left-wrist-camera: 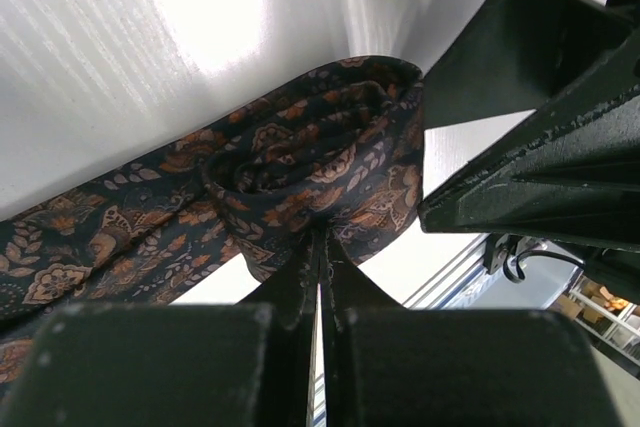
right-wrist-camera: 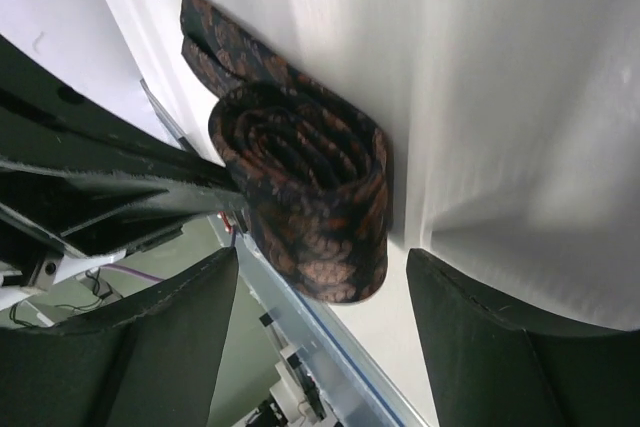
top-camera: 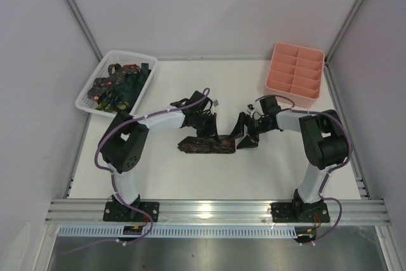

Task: Roll the ties
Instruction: Roll the tie

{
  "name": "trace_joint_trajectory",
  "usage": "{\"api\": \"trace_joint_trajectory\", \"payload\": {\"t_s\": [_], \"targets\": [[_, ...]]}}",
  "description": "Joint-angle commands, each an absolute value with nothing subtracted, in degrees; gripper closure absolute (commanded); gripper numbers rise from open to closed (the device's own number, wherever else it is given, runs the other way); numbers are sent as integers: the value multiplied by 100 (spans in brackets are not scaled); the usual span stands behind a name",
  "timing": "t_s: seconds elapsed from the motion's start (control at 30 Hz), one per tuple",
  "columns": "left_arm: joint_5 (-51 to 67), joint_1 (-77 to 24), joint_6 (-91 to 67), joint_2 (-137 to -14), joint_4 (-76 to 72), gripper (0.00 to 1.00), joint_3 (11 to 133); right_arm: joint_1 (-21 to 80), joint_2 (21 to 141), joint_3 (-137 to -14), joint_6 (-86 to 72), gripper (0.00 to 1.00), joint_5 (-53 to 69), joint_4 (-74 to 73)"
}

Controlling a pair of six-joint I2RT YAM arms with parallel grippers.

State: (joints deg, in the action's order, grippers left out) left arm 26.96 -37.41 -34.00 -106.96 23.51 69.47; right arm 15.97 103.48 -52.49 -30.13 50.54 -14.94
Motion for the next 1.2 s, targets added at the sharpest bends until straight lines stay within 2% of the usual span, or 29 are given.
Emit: {"api": "trace_joint_trajectory", "payload": {"t_s": [0.0, 0.23, 0.43, 0.53, 0.6, 0.77, 0.93, 1.03, 1.17], "targets": [[2549, -3709, -3243, -10670, 2224, 100, 6821, 1679, 10529, -5598, -2760, 25, 5203, -1503], [2505, -3604, -3199, -10600, 2180, 100, 6610, 1933, 10881, -5765, -2724, 24, 5142, -1477], [2514, -3516, -3112, -10591, 2145, 100, 6522, 2153, 11135, -6020, -2760, 28, 5072, -1512], [2505, -3507, -3094, -10608, 2136, 100, 6521, 2171, 11197, -6134, -2856, 34, 5036, -1573], [2470, -3507, -3076, -10582, 2110, 100, 6513, 2206, 11223, -6274, -2883, 48, 5036, -1765], [2286, -3516, -2988, -10293, 1943, 99, 6407, 2329, 11224, -6504, -3040, 69, 4817, -2284], [1768, -3559, -2883, -9634, 1592, 87, 5969, 2583, 11101, -6627, -3383, 89, 4413, -2794], [1504, -3621, -2961, -9082, 1188, 79, 5477, 2733, 11065, -6671, -3550, 90, 4080, -3058], [907, -3954, -2918, -8413, 757, 74, 4949, 2988, 11074, -6802, -3857, 91, 3675, -3418]]}}
